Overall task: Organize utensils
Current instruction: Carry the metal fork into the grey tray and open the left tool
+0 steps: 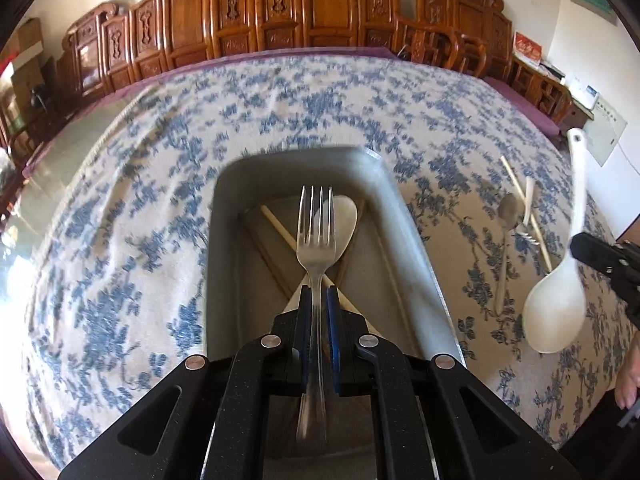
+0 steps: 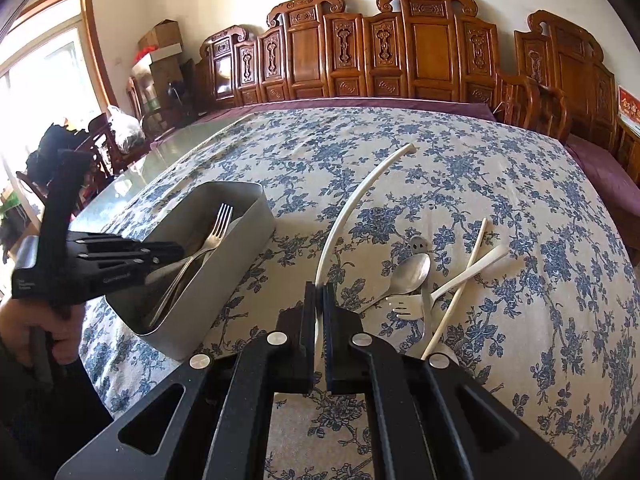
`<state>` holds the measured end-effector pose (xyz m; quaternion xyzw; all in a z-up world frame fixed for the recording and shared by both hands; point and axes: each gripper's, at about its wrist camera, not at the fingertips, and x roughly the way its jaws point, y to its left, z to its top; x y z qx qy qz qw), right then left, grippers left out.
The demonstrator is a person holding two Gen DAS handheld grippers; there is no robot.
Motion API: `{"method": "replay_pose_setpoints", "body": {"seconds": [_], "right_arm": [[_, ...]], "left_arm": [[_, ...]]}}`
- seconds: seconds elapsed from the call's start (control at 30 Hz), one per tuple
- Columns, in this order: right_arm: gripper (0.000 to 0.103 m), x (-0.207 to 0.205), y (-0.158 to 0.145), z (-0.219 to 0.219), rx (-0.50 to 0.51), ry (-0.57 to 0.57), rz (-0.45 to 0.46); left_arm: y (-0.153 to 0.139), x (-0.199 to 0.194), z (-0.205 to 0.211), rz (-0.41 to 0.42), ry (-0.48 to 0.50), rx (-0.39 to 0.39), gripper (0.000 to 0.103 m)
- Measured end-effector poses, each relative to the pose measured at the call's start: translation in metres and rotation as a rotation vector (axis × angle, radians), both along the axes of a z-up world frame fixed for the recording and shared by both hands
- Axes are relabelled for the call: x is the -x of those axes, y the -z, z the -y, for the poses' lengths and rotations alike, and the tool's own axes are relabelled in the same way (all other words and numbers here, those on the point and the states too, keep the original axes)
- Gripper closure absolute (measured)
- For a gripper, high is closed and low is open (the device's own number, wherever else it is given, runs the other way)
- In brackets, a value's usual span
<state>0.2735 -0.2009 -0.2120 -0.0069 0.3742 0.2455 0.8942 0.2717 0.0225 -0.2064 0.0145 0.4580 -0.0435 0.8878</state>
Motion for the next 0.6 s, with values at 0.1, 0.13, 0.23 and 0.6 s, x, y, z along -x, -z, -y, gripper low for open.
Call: {"method": "replay_pose_setpoints", "body": {"seconds": [0.1,0.13,0.23,0.6], "right_arm": [[0.099,0.002,-0.003,-0.005,-0.004,-0.005,0.005],[0.099,0.002,-0.006,-0.007,-0.009,-0.009,0.008],[0.099,0.002,-0.012,-0.014,-0.018,-0.021,0.014],[0.099,-0.015,-0.032,-0.081,-0.038,-0.139,0.006]], "left_arm": [[-0.012,0.008,-0.004,0.040,0.006,0.010,0.097],[-0.015,0.010,-0.006,0.049,0.006,0.017,0.097],[-0.025,0.016,-0.013,0.081,0.004,0.031,0.097],[-0.037,0.026,-0.047,0.118,-0.029,0.056,0.097]]}}
